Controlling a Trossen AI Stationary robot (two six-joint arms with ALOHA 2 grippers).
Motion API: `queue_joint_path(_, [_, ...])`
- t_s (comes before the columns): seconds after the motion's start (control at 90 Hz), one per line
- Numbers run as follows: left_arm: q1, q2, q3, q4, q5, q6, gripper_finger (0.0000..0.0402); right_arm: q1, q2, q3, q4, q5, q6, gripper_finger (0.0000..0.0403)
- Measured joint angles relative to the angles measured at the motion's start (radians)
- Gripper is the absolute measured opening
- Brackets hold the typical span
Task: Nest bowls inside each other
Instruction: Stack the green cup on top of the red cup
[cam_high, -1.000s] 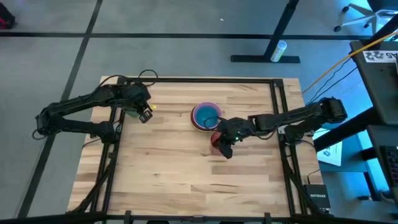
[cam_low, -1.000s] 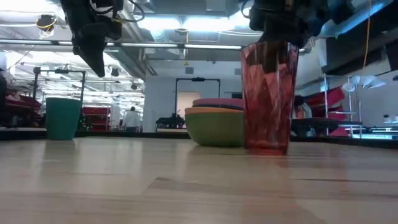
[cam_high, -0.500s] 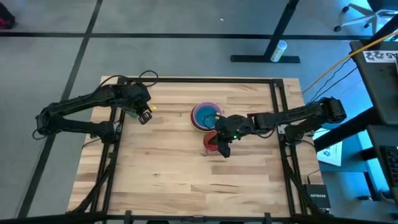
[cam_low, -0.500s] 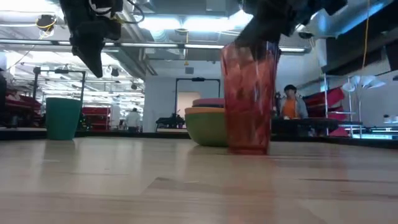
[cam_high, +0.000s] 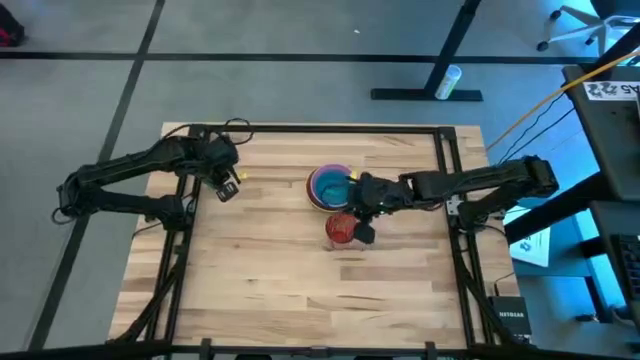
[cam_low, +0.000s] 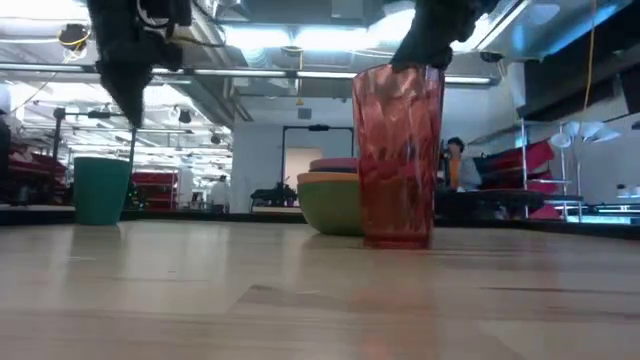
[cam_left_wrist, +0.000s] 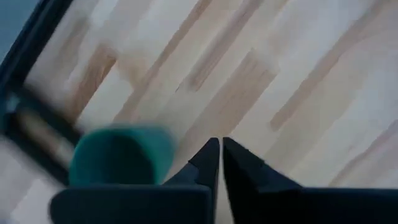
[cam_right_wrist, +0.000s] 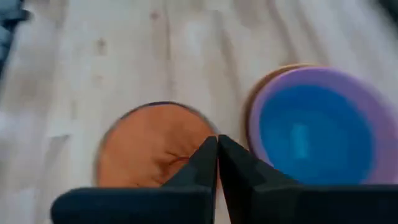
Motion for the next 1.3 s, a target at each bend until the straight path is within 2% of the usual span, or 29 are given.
queue_joint_path(0.178, [-0.006,0.031,0.0,-0.126,-0.018,-0.136,0.0,0.0,-0.104,-0.014,-0.069,0.068,-0.015,0.0])
queue_joint_path(0.356, [-0.002,0.074,0.0,-0.109,-0.02,-0.111,0.0,0.0,-0.186,-0.035,-0.166,0.147,0.031,0.0])
queue_joint_path(0.6, [0.026,0.134,0.0,-0.093,-0.081,-0.054,0.0006,0.0,-0.228,-0.036,-0.253,0.139,0.091,0.0])
queue_joint_path(0.867, [0.032,0.139,-0.002,-0.064,-0.083,-0.007,0.0045,0.0,-0.227,-0.037,-0.289,0.112,0.094,0.0])
queue_joint_path(1.3, [0.099,0.139,-0.105,-0.02,-0.083,-0.013,0.0094,0.0,-0.227,-0.037,-0.309,0.105,0.094,0.0])
